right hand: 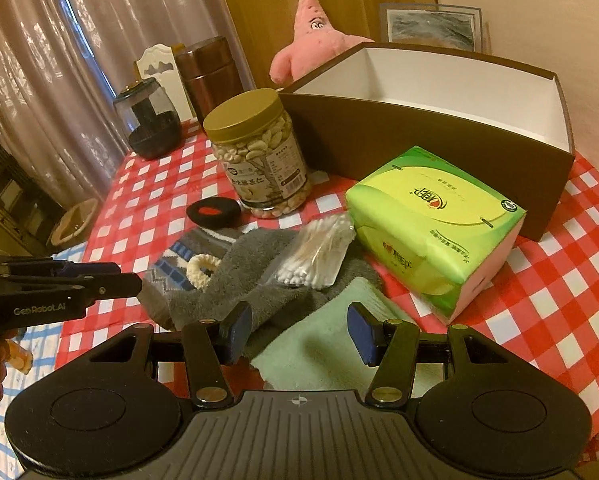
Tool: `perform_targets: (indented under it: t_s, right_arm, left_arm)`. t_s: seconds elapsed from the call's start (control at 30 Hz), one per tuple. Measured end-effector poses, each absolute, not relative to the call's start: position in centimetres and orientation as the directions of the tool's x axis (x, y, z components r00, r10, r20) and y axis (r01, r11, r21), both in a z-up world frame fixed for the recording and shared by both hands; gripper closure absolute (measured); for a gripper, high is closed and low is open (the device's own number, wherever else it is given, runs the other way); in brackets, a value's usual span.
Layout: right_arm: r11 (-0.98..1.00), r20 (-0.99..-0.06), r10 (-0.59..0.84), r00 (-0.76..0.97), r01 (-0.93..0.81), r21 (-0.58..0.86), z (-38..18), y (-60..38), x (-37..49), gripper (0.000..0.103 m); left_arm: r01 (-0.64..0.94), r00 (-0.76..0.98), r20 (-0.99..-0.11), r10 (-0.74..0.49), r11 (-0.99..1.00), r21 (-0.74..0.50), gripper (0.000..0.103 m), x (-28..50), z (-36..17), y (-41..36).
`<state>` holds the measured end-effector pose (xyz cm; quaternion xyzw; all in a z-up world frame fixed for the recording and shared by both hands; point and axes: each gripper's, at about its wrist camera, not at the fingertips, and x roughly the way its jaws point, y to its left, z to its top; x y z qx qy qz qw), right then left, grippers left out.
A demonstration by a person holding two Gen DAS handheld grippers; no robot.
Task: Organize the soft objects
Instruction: 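Grasp the white coiled scrunchie with the left tool while the right tool grasps the cotton swab bag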
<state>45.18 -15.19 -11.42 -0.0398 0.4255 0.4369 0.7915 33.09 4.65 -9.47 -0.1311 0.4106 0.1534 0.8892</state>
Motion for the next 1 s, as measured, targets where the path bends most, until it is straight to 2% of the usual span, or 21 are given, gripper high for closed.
perform_targets:
  t_s: [1.0]
  right_arm:
    - [0.661, -0.756, 0.605, 0.25, -0.687, 0.302, -14.0, -11.4, 49.3, 0.049]
  left_arm:
    - [-0.415, 0.554, -0.83, 0.068, 0.886, -0.205, 0.073, 38.9, -14.6, 8.3]
